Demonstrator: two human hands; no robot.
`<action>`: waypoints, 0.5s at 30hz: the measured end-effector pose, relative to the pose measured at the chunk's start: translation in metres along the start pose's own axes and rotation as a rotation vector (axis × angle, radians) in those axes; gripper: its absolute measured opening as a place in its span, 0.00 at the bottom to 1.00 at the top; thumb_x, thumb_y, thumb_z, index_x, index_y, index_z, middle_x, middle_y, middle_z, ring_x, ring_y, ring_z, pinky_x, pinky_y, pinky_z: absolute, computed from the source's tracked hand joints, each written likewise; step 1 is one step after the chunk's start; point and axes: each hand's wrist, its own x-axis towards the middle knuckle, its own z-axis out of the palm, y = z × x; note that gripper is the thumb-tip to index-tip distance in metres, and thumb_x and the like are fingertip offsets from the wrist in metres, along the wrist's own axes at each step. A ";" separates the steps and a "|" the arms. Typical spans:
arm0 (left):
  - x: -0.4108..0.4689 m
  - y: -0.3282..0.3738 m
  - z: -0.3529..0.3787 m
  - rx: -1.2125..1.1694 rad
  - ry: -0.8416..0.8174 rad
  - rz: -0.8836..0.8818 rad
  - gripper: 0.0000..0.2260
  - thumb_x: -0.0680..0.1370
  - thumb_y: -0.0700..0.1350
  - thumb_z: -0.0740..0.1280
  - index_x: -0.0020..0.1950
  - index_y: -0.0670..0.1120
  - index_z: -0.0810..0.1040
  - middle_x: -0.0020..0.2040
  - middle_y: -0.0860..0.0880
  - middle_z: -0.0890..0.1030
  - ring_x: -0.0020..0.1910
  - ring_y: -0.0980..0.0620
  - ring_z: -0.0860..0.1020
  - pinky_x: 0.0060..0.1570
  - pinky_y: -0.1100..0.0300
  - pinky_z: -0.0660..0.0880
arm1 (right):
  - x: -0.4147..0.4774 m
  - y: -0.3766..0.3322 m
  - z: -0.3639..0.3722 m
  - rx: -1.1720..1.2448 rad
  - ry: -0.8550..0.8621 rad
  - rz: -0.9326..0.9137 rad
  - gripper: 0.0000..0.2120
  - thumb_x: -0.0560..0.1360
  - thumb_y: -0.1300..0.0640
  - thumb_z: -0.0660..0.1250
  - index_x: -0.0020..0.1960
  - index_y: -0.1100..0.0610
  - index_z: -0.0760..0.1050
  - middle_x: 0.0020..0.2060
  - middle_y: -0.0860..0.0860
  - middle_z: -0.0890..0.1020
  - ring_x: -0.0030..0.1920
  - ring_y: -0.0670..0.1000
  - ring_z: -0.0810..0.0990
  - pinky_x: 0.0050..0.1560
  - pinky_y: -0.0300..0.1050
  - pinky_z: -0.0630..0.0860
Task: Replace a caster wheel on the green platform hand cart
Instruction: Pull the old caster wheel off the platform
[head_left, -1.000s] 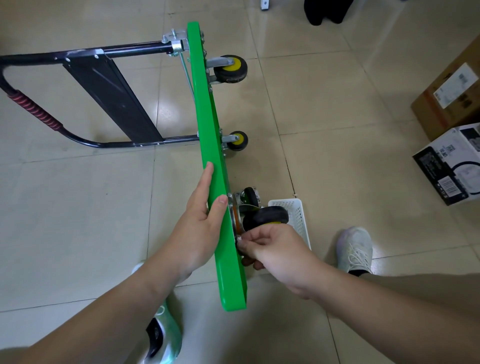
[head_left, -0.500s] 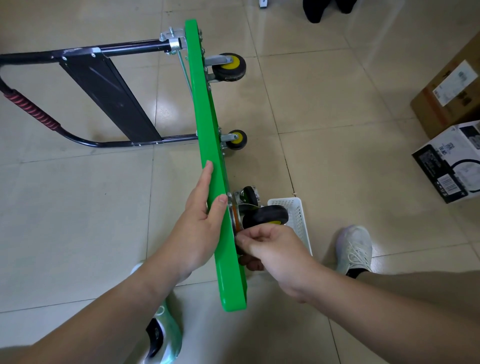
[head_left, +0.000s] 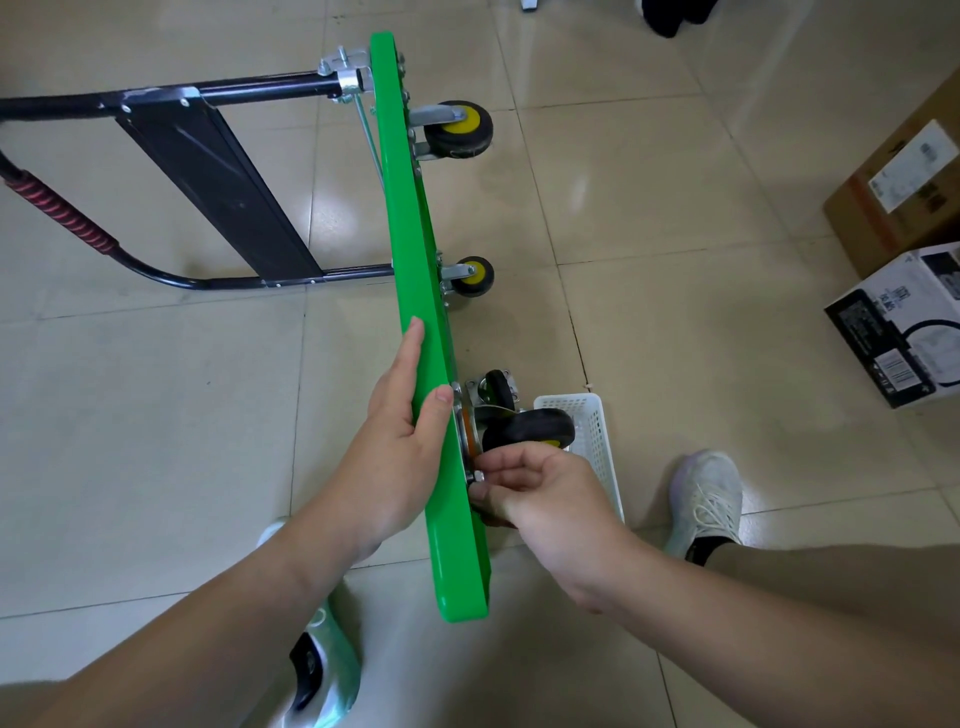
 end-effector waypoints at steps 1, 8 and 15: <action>0.000 0.000 0.000 0.004 0.000 -0.001 0.28 0.86 0.50 0.57 0.82 0.67 0.47 0.70 0.67 0.61 0.61 0.83 0.62 0.63 0.76 0.57 | 0.000 0.002 -0.001 -0.004 0.003 -0.019 0.10 0.71 0.69 0.75 0.47 0.57 0.81 0.42 0.54 0.86 0.43 0.49 0.85 0.50 0.43 0.82; -0.001 -0.003 -0.006 0.000 -0.014 -0.006 0.28 0.86 0.52 0.56 0.81 0.69 0.46 0.74 0.65 0.59 0.72 0.68 0.63 0.75 0.62 0.57 | 0.002 0.025 -0.051 -0.167 0.061 -0.048 0.10 0.69 0.67 0.77 0.45 0.56 0.82 0.37 0.50 0.85 0.40 0.48 0.84 0.46 0.46 0.82; -0.004 0.008 0.000 -0.051 0.021 -0.020 0.27 0.86 0.50 0.55 0.81 0.69 0.47 0.75 0.67 0.57 0.71 0.72 0.59 0.74 0.64 0.54 | 0.046 0.087 -0.125 -0.516 0.309 0.107 0.08 0.69 0.62 0.78 0.42 0.53 0.80 0.38 0.50 0.84 0.37 0.48 0.81 0.43 0.43 0.80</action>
